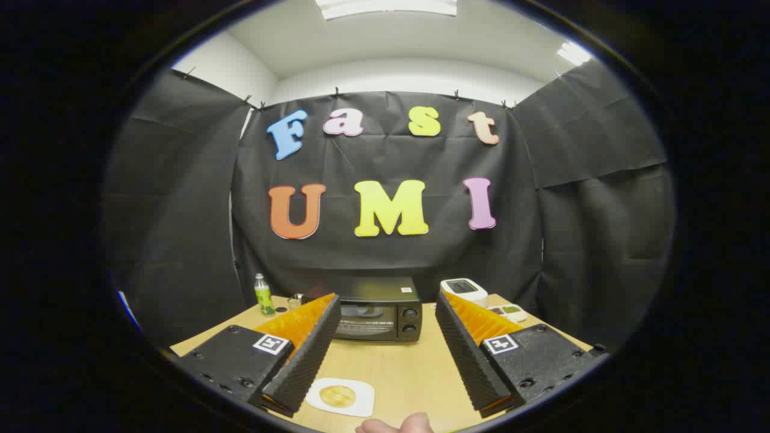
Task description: Open the toaster oven, put the food inside, and close the toaster oven door.
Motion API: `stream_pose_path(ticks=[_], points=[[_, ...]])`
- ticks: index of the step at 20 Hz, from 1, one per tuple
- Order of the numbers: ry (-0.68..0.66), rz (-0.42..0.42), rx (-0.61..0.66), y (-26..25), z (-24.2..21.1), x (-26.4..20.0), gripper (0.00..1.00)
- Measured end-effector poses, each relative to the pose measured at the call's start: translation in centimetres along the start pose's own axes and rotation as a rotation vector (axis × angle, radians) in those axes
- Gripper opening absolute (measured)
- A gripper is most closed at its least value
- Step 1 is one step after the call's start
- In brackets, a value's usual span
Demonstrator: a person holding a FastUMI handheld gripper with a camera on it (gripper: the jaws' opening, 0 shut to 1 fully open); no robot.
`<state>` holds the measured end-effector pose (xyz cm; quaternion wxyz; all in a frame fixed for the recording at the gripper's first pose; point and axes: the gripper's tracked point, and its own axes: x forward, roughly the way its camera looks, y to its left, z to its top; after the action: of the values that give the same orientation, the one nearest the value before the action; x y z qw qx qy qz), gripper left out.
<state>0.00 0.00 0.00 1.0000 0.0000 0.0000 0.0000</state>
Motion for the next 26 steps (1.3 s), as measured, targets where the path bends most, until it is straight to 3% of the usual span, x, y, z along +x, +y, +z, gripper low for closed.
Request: stream_pose_path(ticks=[26], points=[[0.016, 0.006, 0.003, 1.4, -1.1, 1.1, 1.00]])
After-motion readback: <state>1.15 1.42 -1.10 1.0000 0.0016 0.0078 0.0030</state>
